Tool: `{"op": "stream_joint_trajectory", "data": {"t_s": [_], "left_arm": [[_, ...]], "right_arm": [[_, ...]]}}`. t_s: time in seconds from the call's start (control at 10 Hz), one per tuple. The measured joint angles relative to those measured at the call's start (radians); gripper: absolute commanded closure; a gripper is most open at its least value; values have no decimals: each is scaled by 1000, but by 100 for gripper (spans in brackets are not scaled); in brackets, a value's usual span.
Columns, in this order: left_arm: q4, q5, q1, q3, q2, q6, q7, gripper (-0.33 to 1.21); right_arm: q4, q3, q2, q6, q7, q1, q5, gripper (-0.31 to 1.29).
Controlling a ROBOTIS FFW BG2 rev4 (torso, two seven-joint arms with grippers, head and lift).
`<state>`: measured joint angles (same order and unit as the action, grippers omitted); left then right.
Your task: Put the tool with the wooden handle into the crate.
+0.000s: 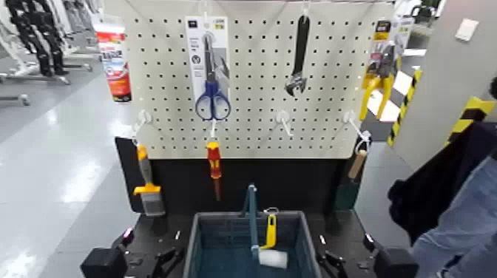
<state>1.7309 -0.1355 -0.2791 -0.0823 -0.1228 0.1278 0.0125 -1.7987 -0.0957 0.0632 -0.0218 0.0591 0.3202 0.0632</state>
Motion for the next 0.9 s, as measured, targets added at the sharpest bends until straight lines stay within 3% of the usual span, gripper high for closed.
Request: {"op": "stream_joint_trajectory", "data": {"t_s": [0.5, 0.7, 0.9], "left_arm": [[-5, -15, 13, -2, -2, -20, -18, 11], [-8, -20, 12, 1, -1, -26, -20, 11], [-11, -22, 11, 2, 0, -29, -20, 11]], "right_arm": [[0, 17, -1, 4, -32, -3, 17, 17], [-35, 77, -5, 32, -145, 7, 20, 17], [-94, 163, -10, 98, -273, 23, 18, 16]]}}
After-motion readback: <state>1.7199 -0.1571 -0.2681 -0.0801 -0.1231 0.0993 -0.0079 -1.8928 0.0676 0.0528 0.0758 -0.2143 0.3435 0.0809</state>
